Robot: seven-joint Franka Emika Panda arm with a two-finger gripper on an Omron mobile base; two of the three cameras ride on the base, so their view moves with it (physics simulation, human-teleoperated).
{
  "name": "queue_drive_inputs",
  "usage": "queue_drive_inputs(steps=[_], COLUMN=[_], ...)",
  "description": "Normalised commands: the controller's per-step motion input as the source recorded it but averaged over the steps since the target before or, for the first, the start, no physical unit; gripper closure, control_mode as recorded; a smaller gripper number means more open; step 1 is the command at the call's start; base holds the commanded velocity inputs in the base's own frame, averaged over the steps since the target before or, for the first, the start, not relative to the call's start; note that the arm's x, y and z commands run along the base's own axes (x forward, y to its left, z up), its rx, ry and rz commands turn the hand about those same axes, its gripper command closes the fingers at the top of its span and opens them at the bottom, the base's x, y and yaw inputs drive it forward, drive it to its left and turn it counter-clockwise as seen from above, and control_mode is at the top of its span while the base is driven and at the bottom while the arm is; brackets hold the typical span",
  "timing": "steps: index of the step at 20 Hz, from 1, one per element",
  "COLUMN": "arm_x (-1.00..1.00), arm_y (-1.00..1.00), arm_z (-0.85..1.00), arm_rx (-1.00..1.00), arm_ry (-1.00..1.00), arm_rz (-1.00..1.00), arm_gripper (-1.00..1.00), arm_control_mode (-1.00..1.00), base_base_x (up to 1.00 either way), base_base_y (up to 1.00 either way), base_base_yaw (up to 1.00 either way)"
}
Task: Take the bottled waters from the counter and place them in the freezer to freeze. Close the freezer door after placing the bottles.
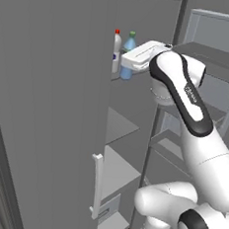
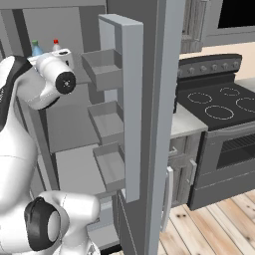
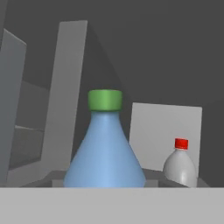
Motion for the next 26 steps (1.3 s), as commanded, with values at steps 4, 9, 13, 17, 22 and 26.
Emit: queue_drive_inputs(steps=[4,9,13,17,22,26], arm_x=[0.0,0.12,0.19,0.19,0.16,0.23], arm_y=[0.09,0.05,0.05,0.09,0.12,0.15], arm_z=[0.0,0.0,0.0,0.0,-0.01,-0.1], arm_rx=[0.0,0.0,0.0,0.0,0.0,0.0], arm_ry=[0.0,0.0,0.0,0.0,0.0,0.0], arm_rz=[0.0,0.0,0.0,0.0,0.0,0.0], arm_gripper=[1.0,1.0,1.0,1.0,1.0,1.0], arm_control_mode=[-1.0,-1.0,-1.0,-1.0,-1.0,-1.0], base_base_x=[0.0,0.0,0.0,0.0,0.0,0.0], base_base_y=[0.0,0.0,0.0,0.0,0.0,0.0], base_base_yaw=[0.0,0.0,0.0,0.0,0.0,0.0])
